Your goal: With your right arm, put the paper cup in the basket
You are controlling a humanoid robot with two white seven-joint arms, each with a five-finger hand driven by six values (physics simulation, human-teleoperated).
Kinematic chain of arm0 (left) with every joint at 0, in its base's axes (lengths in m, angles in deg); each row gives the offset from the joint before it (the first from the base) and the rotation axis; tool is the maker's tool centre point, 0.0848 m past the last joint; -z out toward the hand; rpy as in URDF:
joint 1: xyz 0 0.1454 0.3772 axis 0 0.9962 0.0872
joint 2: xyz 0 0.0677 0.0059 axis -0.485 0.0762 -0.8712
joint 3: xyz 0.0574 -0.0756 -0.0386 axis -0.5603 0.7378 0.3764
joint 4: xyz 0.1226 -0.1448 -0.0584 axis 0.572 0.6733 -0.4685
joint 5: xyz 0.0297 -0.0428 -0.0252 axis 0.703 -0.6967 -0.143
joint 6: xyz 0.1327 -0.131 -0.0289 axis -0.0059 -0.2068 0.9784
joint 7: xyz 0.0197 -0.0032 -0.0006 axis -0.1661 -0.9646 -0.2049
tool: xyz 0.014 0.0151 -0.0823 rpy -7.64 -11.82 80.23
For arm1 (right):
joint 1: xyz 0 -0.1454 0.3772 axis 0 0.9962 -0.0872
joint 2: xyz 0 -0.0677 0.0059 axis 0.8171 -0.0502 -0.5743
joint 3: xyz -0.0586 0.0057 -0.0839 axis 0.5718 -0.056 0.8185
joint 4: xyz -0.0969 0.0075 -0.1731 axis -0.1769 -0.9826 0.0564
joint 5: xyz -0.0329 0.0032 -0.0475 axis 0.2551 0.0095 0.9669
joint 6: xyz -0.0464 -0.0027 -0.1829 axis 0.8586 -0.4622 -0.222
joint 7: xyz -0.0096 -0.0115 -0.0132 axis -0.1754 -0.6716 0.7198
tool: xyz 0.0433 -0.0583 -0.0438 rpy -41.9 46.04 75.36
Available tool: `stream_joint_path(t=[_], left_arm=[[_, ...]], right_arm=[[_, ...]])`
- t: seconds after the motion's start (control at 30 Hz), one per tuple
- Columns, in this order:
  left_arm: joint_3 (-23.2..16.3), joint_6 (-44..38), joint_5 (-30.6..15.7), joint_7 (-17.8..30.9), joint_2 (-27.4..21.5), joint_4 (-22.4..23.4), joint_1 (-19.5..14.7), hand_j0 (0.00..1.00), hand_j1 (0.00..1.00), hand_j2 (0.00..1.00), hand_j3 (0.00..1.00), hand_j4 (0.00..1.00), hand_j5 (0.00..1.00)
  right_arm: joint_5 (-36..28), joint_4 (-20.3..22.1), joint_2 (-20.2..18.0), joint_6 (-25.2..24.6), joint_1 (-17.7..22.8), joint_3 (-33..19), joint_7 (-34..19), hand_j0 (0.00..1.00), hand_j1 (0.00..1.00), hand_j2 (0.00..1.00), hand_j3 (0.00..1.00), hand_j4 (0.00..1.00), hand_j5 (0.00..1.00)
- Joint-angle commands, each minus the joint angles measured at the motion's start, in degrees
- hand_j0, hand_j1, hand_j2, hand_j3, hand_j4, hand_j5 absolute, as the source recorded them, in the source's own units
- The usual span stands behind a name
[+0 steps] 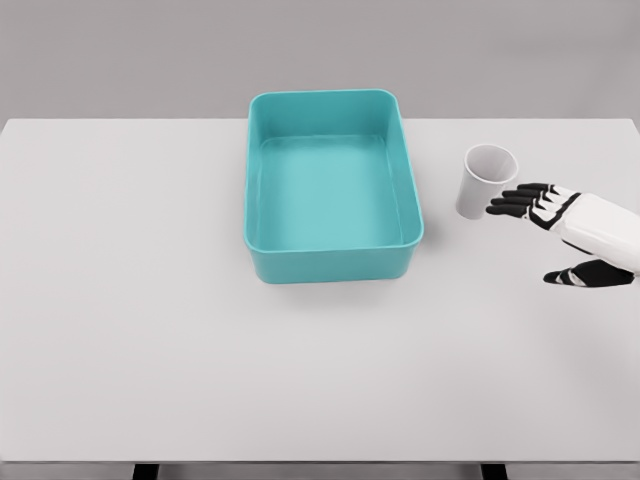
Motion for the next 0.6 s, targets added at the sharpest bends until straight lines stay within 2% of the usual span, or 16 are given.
stream_joint_path(t=[0.0, 0.07, 0.1, 0.2, 0.27, 0.33, 0.4, 0.43, 0.53, 0.57], left_arm=[[-0.01, 0.0, 0.01, 0.01, 0.0, 0.02, 0.0, 1.0, 1.0, 1.0, 1.0, 1.0, 1.0], [-0.01, 0.0, 0.01, 0.01, 0.0, 0.02, 0.0, 1.0, 1.0, 1.0, 1.0, 1.0, 1.0], [-0.01, 0.0, 0.01, 0.01, 0.0, 0.02, 0.0, 1.0, 1.0, 1.0, 1.0, 1.0, 1.0], [-0.01, 0.0, 0.01, 0.01, 0.0, 0.02, 0.0, 1.0, 1.0, 1.0, 1.0, 1.0, 1.0], [-0.01, 0.0, 0.01, 0.01, 0.0, 0.02, 0.0, 1.0, 1.0, 1.0, 1.0, 1.0, 1.0], [-0.01, 0.0, 0.01, 0.01, 0.0, 0.02, 0.0, 1.0, 1.0, 1.0, 1.0, 1.0, 1.0], [-0.01, 0.0, 0.01, 0.01, 0.0, 0.02, 0.0, 1.0, 1.0, 1.0, 1.0, 1.0, 1.0], [-0.01, 0.0, 0.01, 0.01, 0.0, 0.02, 0.0, 1.0, 1.0, 1.0, 1.0, 1.0, 1.0], [-0.01, 0.0, 0.01, 0.01, 0.0, 0.02, 0.0, 1.0, 1.0, 1.0, 1.0, 1.0, 1.0], [-0.01, 0.0, 0.01, 0.01, 0.0, 0.02, 0.0, 1.0, 1.0, 1.0, 1.0, 1.0, 1.0]], right_arm=[[-0.43, 0.02, 0.03, -0.11, 0.0, -0.13, -0.25, 1.0, 1.0, 1.0, 1.0, 1.0, 1.0], [-0.35, 0.02, 0.46, -0.11, 0.0, -1.0, -0.34, 1.0, 1.0, 1.0, 1.0, 1.0, 1.0], [-0.35, 0.02, 2.39, -0.11, 0.0, -2.06, -0.42, 1.0, 1.0, 1.0, 1.0, 1.0, 1.0], [-0.44, 0.02, 4.68, -0.11, -0.62, -3.91, -0.95, 1.0, 1.0, 1.0, 1.0, 1.0, 1.0], [-0.87, 0.02, 7.67, -0.11, -2.28, -4.0, -5.08, 1.0, 1.0, 1.0, 1.0, 1.0, 1.0], [-3.94, -0.07, 11.01, -0.11, -3.69, -6.19, -8.95, 1.0, 1.0, 1.0, 1.0, 1.0, 1.0], [-9.57, -0.16, 11.45, -0.11, -3.52, -7.51, -10.27, 1.0, 1.0, 1.0, 1.0, 1.0, 1.0], [-13.96, -0.42, 11.45, -0.82, -3.25, -7.51, -10.44, 1.0, 1.0, 1.0, 1.0, 1.0, 1.0], [-16.52, -1.21, 11.8, -8.73, -3.08, -7.95, -10.44, 1.0, 1.0, 1.0, 1.0, 1.0, 1.0], [-19.85, -1.74, 13.73, -11.02, -2.73, -9.35, -10.62, 1.0, 1.0, 1.0, 1.0, 1.0, 1.0]])
